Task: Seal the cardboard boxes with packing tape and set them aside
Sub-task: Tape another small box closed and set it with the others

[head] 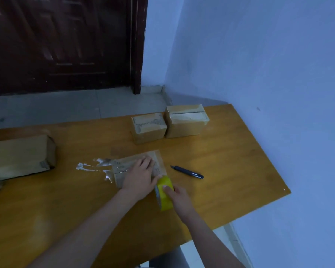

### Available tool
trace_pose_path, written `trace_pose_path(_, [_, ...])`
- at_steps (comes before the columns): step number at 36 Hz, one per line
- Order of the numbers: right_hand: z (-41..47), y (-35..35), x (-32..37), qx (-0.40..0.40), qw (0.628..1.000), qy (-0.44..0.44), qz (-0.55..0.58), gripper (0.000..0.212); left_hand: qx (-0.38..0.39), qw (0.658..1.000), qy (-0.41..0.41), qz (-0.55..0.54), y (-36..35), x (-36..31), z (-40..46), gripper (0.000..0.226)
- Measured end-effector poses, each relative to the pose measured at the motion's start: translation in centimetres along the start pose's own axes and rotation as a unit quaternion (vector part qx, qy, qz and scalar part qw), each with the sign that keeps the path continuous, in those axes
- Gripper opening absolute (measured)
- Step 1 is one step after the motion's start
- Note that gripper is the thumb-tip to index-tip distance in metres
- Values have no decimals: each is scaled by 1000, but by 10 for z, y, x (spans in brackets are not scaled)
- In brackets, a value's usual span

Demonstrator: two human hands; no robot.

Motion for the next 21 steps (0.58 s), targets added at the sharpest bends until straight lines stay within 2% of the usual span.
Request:
trace_pose_path(3, [2, -1, -16, -37, 993, -27, -112, 31, 37, 999, -15, 32, -2, -3, 0, 82])
trace_pose_path(5, [2, -2, -23, -59, 986, -28, -155, 42, 48, 998, -17, 44, 0, -6, -1, 89])
trace_pose_path(7, [1, -3, -25, -66, 980, -21, -188, 42, 53, 997, -13, 51, -3, -7, -3, 95])
trace_pose_path(9, [1, -4, -28, -56, 982, -19, -177, 37, 50, 997, -10, 57, -7, -9, -6, 99])
trace_pose_path(14, [4, 0, -43, -34, 994, -23, -106, 76, 41, 996, -8, 82, -14, -13, -8, 107])
trace_pose_path(15, [5, 0, -41, -30, 994, -32, -100, 77, 39, 996, -6, 80, -15, -13, -7, 107])
trace_pose_path(18, [12, 4, -31, -21, 993, -31, -108, 60, 45, 996, -2, 75, -13, -11, -4, 105])
trace_pose_path(21, [33, 19, -23, -88, 983, 22, -158, 55, 46, 996, 0, 74, -13, -11, -5, 106])
Point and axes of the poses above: each hand's wrist, its own z-axis towards the middle knuckle, its own y-axis out of the back of the hand, x = y × z, the point moved 3 cm from there along z, towards the middle knuckle, and after that the axes turned 15 degrees about z, right-handed, at the moved point
